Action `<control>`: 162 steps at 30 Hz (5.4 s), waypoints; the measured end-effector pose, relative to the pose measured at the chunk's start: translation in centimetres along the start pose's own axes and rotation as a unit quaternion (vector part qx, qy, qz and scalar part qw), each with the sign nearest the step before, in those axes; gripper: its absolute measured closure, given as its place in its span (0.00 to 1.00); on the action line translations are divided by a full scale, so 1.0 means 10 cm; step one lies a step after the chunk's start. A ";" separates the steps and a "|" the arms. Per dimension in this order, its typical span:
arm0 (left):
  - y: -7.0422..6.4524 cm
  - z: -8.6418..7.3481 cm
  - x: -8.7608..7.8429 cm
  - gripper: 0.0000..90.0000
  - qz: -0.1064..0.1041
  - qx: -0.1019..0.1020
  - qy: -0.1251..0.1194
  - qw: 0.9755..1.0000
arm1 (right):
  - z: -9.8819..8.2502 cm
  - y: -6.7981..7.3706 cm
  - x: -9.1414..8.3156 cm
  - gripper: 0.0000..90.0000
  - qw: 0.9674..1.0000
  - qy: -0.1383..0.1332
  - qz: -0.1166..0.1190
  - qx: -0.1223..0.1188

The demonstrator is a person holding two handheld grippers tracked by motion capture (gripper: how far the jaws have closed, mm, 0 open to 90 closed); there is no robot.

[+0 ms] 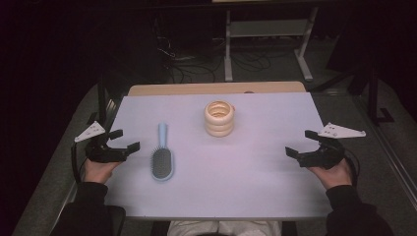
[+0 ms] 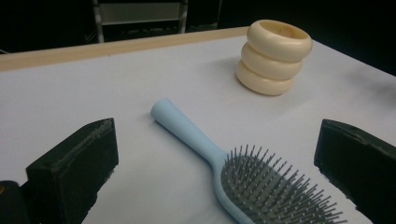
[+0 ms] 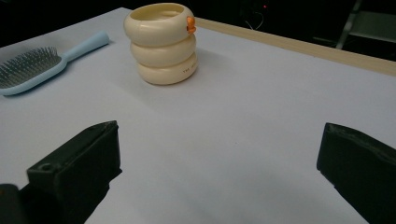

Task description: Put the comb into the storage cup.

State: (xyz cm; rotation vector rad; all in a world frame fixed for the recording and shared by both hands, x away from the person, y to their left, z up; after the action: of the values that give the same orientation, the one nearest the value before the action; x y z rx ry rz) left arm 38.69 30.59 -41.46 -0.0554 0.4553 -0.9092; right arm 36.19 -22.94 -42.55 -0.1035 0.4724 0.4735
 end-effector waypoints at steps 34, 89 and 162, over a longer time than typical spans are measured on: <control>-0.17 0.78 0.12 0.00 -0.037 0.060 0.035 0.997 | 0.00 0.02 0.03 0.00 1.000 0.001 0.006 -0.003; 0.15 0.83 1.00 0.00 -0.075 0.083 0.127 0.986 | -0.02 0.11 0.10 0.00 0.999 0.014 0.020 -0.029; 0.54 -0.20 1.47 1.00 -0.039 0.045 0.312 0.948 | -0.08 0.19 0.14 0.00 0.998 0.033 0.036 -0.042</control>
State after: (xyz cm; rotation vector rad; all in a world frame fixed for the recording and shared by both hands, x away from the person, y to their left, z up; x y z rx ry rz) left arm 49.66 22.86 -49.79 0.3092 1.0049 -1.0174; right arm 36.10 -20.83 -43.85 -0.1848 0.5226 0.5624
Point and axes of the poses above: each handheld gripper's, and its own axes: x roughly forward along the jaws, z roughly out of its top, y roughly to its left, the point moved 8 cm from there along x, roughly forward along the jaws, and after that the axes turned 12 degrees about -z, right-handed, at the moved point
